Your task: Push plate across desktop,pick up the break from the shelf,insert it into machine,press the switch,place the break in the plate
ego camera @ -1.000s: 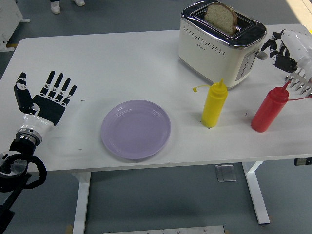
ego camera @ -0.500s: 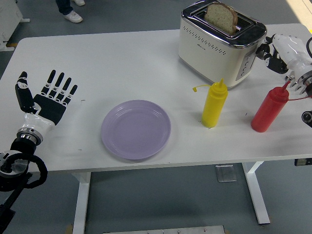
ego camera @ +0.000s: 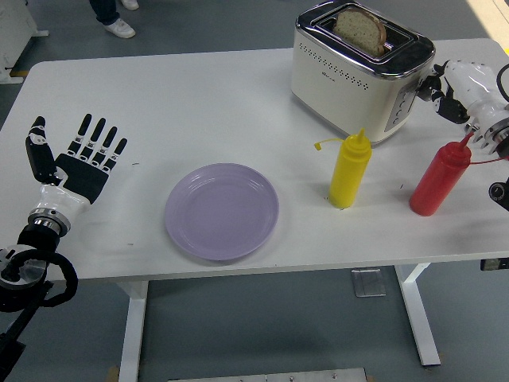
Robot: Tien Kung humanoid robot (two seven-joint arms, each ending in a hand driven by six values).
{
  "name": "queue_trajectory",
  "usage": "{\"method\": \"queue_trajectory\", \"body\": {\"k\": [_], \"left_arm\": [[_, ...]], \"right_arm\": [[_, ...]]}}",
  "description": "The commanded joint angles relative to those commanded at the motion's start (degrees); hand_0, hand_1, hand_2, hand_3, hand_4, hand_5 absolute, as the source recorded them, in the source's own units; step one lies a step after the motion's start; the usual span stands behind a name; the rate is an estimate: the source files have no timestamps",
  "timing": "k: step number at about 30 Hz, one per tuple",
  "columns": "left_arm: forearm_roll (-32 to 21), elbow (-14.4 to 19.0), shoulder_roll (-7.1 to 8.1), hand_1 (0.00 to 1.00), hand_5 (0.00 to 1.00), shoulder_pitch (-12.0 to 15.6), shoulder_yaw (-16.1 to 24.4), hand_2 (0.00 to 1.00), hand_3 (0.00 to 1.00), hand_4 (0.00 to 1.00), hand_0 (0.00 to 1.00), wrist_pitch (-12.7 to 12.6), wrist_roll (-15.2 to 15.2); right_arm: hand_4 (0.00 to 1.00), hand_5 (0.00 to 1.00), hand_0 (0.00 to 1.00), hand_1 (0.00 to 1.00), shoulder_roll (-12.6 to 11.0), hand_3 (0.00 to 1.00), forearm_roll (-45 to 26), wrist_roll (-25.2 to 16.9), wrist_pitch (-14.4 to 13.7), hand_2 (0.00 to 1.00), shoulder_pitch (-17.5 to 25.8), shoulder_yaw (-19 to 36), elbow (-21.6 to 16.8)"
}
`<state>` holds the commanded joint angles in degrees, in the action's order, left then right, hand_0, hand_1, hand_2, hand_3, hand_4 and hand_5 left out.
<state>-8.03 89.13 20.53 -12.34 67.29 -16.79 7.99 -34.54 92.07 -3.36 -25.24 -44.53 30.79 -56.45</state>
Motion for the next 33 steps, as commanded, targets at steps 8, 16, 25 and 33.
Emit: {"method": "queue_trajectory", "body": {"k": [8,16,25,33], "left_arm": [[0.0,0.0,-0.01,0.788,0.998,0.0,0.0,0.774,0.758,0.768,0.832,0.0,0.0],[0.0,0.1,-0.01,0.789,0.998,-0.1,0.0,0.773,0.754,0.768,0.832,0.0,0.0],[0.1,0.1,-0.01,0.789,0.998,-0.1,-0.1,0.773,0.754,0.768,0.832,0.0,-0.1],[0.1,0.1,-0.01,0.789,0.998,-0.2,-0.1,0.773,0.754,0.767,0.831,0.0,-0.1]], "right_arm": [[0.084,0.002,0.203,0.26,0.4,0.451,-0.8,-0.5,-0.3,0.545,0.1,-1.3,0.9],[0.091,0.002,0.206,0.262,1.3,0.449,-2.2,-0.9,-0.5,0.545,0.2,-2.8,1.5],[0.095,0.002,0.208,0.263,2.2,0.448,-3.3,-1.3,-0.8,0.543,0.1,-4.2,2.6],[0.096,0.002,0.211,0.263,2.9,0.447,-4.7,-1.7,-0.9,0.541,-0.2,-5.4,3.5]]}}
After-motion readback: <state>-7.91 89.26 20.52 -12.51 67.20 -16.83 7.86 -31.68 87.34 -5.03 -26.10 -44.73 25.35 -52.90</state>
